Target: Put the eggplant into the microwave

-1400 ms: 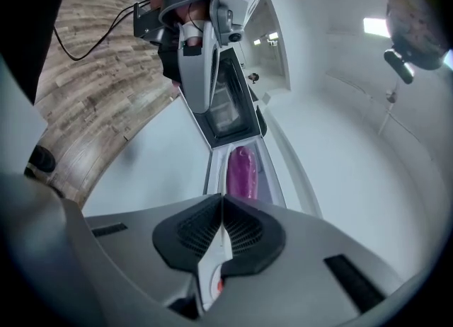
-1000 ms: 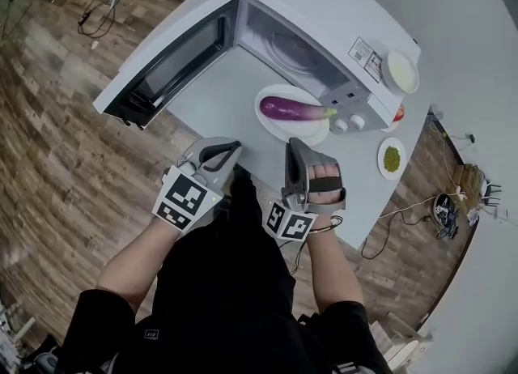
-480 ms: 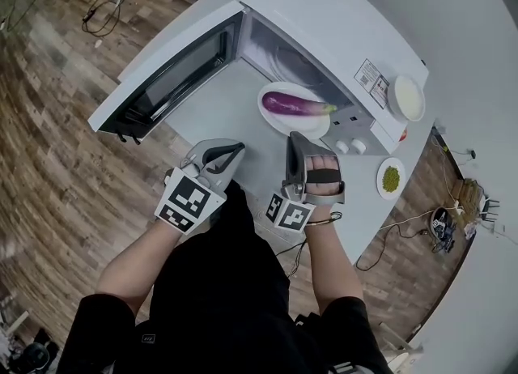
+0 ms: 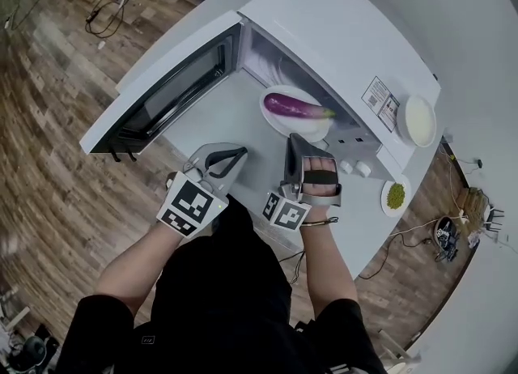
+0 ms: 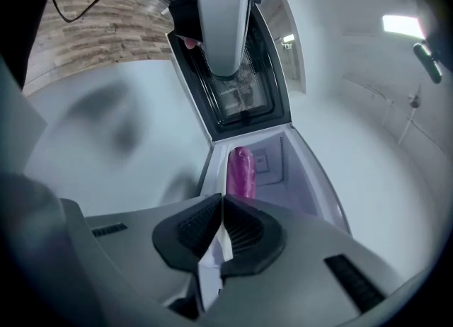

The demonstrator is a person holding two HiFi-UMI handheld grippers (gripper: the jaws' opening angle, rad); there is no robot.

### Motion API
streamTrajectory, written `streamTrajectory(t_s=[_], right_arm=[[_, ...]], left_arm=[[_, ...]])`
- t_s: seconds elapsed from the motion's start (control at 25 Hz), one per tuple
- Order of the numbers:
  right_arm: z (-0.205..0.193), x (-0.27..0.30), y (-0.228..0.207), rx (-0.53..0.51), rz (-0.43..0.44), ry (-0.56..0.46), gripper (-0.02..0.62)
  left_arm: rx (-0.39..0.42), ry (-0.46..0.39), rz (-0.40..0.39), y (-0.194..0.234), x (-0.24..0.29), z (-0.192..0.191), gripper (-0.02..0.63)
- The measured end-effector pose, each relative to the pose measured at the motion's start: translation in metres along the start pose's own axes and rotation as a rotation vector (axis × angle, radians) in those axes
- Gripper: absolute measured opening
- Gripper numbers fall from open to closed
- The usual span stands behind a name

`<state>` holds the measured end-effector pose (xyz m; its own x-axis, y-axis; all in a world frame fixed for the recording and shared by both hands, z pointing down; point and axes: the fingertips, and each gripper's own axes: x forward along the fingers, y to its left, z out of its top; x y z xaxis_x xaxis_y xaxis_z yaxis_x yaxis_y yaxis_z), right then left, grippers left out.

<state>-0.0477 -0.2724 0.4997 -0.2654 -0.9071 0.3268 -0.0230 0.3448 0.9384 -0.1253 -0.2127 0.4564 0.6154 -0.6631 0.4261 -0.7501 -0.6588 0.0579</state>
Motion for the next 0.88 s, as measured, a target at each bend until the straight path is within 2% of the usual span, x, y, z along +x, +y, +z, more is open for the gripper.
streamTrajectory(t_s=[0.64,0.88], right_arm=[[-0.008,0.044,0.010,0.051,0.055,0.052,0.021],[-0.010,0.061,0.009,0.108,0.090,0.084,0.023]], left_arm=[[-0.033,0.024,-0.002,0.024,0.029,-0.011,0.008],[-0.044,0.027,0.002,0.032,0.035,-0.010,0.008]])
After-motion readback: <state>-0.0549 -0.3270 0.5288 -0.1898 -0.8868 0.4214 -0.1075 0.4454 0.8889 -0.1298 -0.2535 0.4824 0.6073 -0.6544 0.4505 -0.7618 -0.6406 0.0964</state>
